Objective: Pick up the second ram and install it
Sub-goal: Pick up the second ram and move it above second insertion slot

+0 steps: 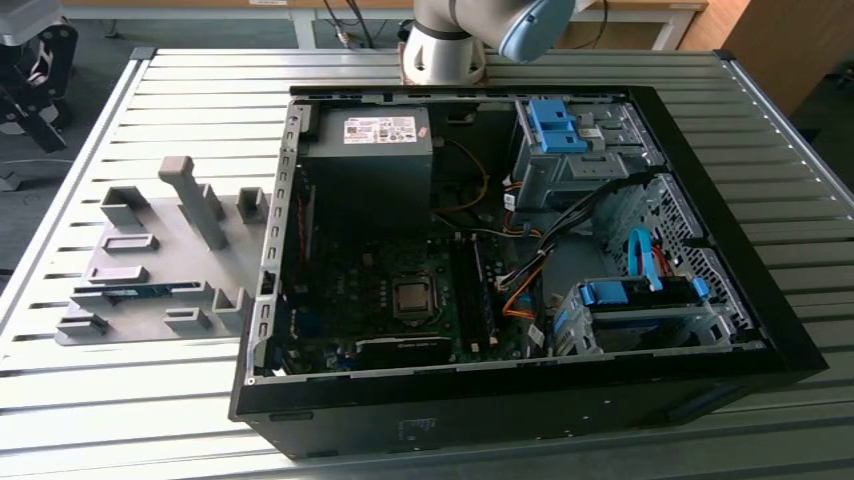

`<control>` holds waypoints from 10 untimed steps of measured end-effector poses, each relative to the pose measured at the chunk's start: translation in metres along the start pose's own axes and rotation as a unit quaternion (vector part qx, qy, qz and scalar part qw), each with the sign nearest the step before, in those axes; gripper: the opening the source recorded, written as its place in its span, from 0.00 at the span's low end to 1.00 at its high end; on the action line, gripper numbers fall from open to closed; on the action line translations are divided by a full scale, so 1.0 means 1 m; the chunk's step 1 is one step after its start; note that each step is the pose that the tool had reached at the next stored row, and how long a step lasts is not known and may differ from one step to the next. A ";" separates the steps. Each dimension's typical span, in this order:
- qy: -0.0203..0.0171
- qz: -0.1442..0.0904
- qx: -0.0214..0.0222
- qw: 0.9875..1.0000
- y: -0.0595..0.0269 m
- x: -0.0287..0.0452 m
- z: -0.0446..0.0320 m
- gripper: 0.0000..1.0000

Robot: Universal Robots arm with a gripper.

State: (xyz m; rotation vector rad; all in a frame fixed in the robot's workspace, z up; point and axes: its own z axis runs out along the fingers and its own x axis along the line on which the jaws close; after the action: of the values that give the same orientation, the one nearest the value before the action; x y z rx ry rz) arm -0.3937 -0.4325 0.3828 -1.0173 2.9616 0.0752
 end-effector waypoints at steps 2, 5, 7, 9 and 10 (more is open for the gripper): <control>0.000 -0.004 0.000 1.000 0.0000 0.0000 0.0000 0.11; 0.000 -0.005 0.000 1.000 0.0000 0.0000 0.0000 0.11; 0.000 -0.005 0.000 1.000 0.0000 0.0000 0.0000 0.11; 0.000 -0.005 0.000 1.000 0.0000 0.0000 0.0000 0.11; 0.000 -0.005 0.000 1.000 0.0000 0.0000 0.0000 0.11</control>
State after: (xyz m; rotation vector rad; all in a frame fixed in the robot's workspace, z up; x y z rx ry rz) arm -0.3937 -0.4325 0.3828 -1.0337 2.9563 0.0752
